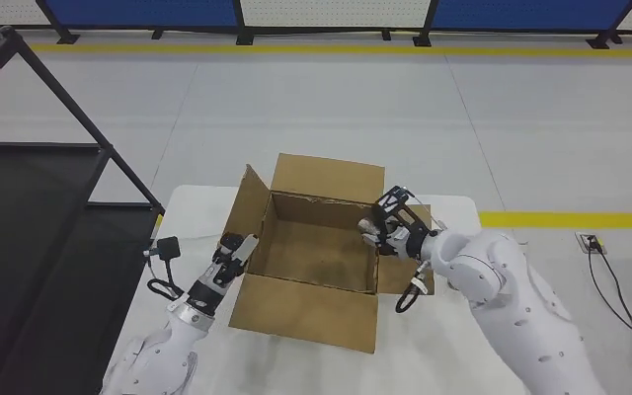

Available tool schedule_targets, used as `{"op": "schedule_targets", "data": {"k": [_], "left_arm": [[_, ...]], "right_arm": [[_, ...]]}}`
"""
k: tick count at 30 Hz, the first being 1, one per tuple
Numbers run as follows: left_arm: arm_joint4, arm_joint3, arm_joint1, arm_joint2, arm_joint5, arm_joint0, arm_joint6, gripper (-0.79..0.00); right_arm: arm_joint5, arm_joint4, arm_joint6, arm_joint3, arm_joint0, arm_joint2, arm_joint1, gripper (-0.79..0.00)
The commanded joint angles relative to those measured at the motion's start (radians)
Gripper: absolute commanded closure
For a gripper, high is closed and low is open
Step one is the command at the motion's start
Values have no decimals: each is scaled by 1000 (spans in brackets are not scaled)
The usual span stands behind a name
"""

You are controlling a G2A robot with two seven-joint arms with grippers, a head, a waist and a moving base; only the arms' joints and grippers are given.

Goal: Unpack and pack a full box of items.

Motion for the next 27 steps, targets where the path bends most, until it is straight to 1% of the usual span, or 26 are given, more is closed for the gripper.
{"op": "schedule_targets", "data": {"k": [1,4,6,9,12,16,21,23,27], "left_arm": [[-19,-2,-1,-15,10,16,28,-785],[-28,3,-3,-31,26,33,57,-785],[-37,9,-4,-38,27,40,70,-785],[-52,20,-5,-51,29,47,83,-785],[-64,35,-6,-63,31,47,83,-785],[-77,54,-7,-74,33,42,75,-785],[-84,61,-8,-80,32,42,63,-785],[-88,61,-9,-81,32,41,59,-785],[-93,60,-11,-82,32,38,51,-785]], "right_arm": [[-7,15,26,76,88,-81,-23,0],[-8,45,51,198,205,-199,-68,0],[29,37,60,284,279,-278,-103,0],[57,47,60,406,362,-390,-163,0],[71,70,55,526,424,-479,-226,0],[75,96,50,694,480,-560,-304,0],[64,117,72,863,514,-627,-390,0],[76,99,97,914,527,-653,-422,0],[52,84,148,985,552,-685,-473,0]]}}
